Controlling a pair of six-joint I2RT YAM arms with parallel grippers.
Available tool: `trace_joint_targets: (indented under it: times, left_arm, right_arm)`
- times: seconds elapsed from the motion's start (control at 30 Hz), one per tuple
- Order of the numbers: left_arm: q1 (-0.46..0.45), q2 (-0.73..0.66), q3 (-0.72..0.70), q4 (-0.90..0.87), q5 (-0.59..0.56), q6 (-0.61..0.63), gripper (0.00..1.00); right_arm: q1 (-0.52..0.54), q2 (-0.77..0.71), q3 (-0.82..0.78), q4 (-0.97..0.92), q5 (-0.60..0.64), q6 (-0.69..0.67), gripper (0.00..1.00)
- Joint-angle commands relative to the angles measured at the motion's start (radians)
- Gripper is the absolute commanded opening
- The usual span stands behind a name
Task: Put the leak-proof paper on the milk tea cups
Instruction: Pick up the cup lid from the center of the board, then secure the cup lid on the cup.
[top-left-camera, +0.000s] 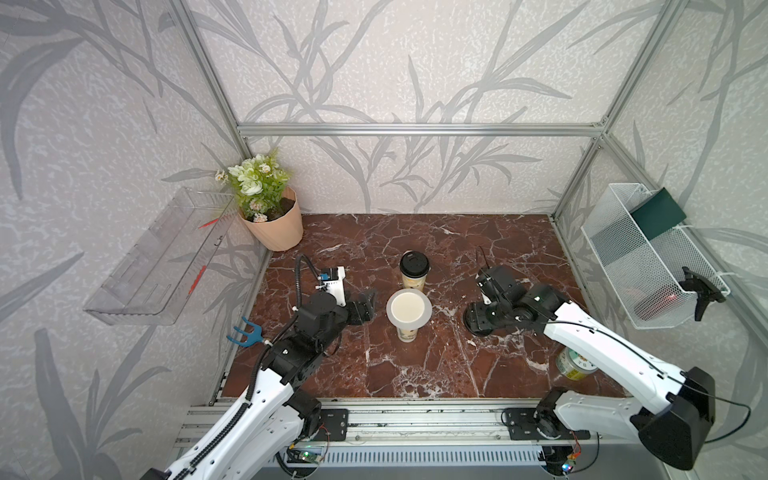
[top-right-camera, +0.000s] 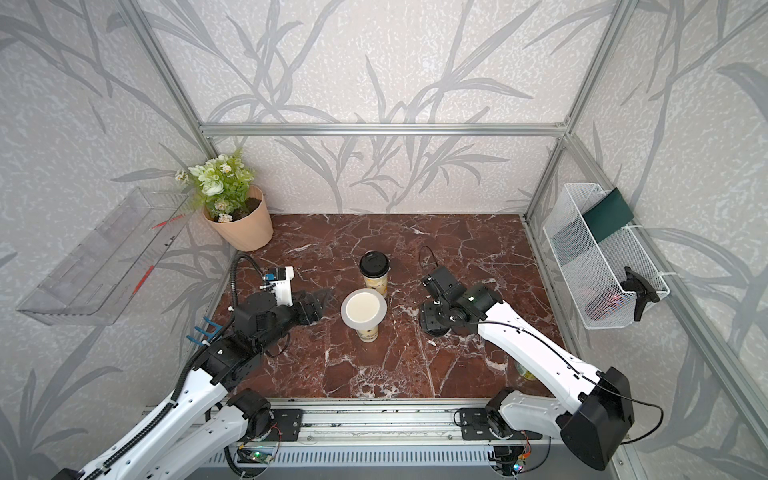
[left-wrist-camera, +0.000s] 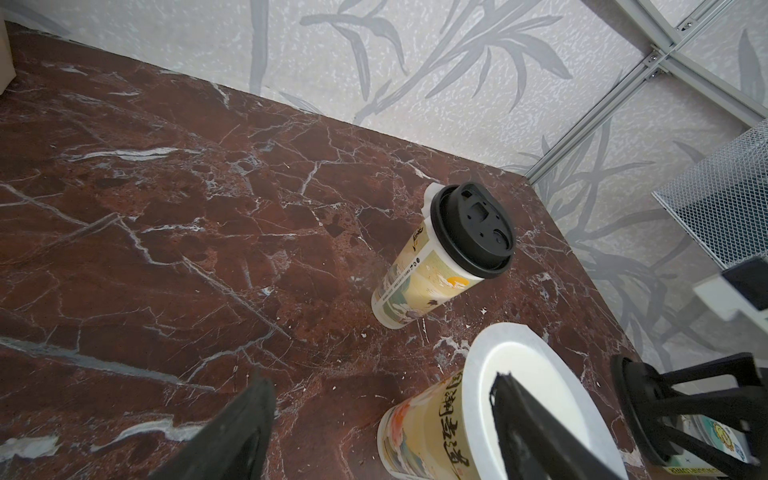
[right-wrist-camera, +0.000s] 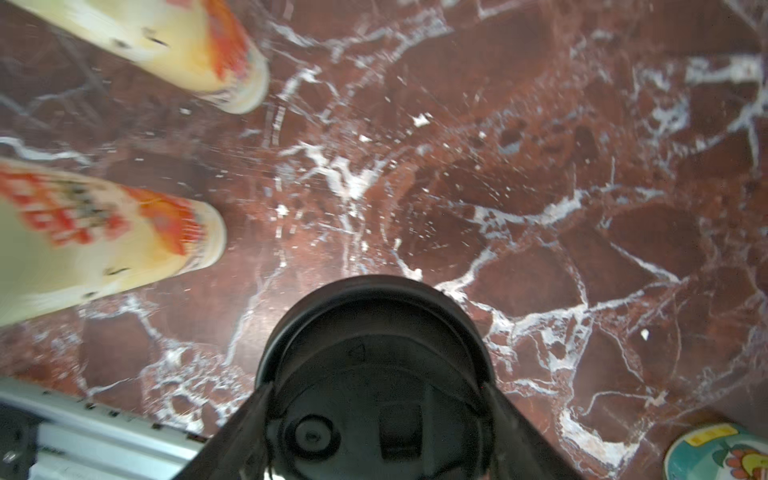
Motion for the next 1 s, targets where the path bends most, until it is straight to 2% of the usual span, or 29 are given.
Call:
trace_joint_targets:
  times: [0.0,0.2,0.4,0.63,0.83,0.97]
  left_arm:
    - [0.005,-0.016,-0.013,0.016,-0.006,-0.017,0.83]
    - [0.004,-0.013,-0.014,0.031,0.019,-0.028,0.83]
    - [0.004,-0.010,-0.016,0.044,0.039,-0.038,0.83]
    - [0.007,-0.010,-0.029,0.056,0.037,-0.044,0.83]
    - [0.008,-0.016,-0.040,0.056,0.034,-0.045,0.83]
    - [0.008,-0.024,-0.045,0.047,0.021,-0.039,0.83]
  right_arm:
    - [0.076,0.006,0.132,-0.132,0.042,-0.039,0.63]
    - [0.185,0.089,0.361,-0.193,0.077,-0.085,0.62]
    - [0.262,0.320,0.602,-0.250,0.050,-0.154,0.62]
    - [0.279,0.575,0.837,-0.336,-0.006,-0.225,0.62]
    - [0.286,0.711,0.962,-0.418,-0.005,-0.247,0.61]
    - [0.286,0.761,0.992,-0.422,-0.007,-0.258,0.62]
